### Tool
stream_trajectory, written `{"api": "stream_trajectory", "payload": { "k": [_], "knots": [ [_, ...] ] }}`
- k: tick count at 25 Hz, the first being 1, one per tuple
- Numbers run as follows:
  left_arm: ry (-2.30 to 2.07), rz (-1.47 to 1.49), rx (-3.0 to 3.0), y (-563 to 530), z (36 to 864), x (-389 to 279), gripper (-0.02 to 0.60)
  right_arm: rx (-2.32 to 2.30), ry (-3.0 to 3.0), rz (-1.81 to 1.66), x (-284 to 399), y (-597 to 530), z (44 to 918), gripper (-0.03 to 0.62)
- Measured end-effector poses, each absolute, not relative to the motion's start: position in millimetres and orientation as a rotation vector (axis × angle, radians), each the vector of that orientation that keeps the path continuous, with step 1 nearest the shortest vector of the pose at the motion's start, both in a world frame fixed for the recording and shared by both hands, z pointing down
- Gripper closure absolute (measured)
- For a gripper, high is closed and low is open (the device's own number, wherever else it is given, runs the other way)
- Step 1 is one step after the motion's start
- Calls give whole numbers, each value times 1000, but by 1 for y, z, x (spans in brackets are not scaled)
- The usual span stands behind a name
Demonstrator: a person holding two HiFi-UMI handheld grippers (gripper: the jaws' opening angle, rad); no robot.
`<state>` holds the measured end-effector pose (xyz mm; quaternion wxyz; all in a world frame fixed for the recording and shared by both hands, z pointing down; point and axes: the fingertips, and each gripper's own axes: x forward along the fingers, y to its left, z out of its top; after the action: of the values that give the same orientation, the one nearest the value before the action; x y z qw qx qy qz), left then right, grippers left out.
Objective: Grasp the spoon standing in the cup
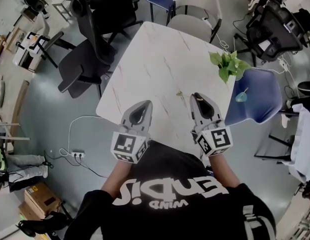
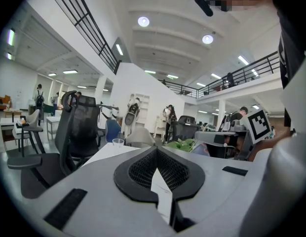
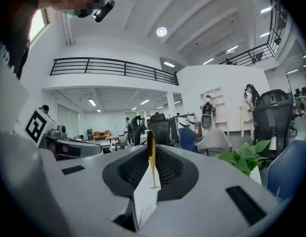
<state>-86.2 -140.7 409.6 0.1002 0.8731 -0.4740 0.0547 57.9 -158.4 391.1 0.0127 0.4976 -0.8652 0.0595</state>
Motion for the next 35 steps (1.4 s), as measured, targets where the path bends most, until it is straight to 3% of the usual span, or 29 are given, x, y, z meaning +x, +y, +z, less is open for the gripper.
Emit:
{"api": "stream_trajectory", "payload": {
  "k": [13,35],
  "knots": [
    [-1416,163,2578,-133,418,-92,568,1562,-2625,288,67,-130,437,559],
    [-1426,174,2558,-142,423,-93,568,1568,-2630,291,70,-141,434,559]
  ]
}}
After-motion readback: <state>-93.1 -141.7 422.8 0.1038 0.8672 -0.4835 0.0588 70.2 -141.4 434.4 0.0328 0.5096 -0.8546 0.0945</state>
